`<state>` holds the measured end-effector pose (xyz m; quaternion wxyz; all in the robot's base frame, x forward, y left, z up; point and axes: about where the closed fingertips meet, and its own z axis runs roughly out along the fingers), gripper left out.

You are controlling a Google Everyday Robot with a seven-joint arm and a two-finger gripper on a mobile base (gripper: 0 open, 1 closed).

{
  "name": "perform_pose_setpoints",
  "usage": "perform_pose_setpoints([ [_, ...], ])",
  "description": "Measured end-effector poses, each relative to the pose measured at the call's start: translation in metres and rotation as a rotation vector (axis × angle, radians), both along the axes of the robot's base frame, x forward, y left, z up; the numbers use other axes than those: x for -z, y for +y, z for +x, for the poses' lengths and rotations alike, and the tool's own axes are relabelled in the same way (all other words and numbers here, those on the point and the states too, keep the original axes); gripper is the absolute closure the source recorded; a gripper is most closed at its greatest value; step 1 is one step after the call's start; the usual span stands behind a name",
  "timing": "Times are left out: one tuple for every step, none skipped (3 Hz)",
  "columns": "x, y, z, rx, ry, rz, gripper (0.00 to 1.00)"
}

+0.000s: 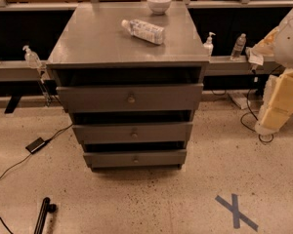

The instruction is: Open bottom drawer

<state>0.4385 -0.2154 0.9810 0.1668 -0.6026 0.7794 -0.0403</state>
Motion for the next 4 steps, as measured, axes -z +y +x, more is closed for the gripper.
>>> perform_pose_setpoints([
  [0.000,0.000,0.000,0.000,0.000,0.000,0.00],
  [0.001,0.004,0.002,-0.025,0.010,0.054,0.00],
  [0.023,0.041,0.029,-0.117,0.012,0.150,0.00],
  [0.053,0.074,0.056,-0.195,-0.042,0.195,0.00],
])
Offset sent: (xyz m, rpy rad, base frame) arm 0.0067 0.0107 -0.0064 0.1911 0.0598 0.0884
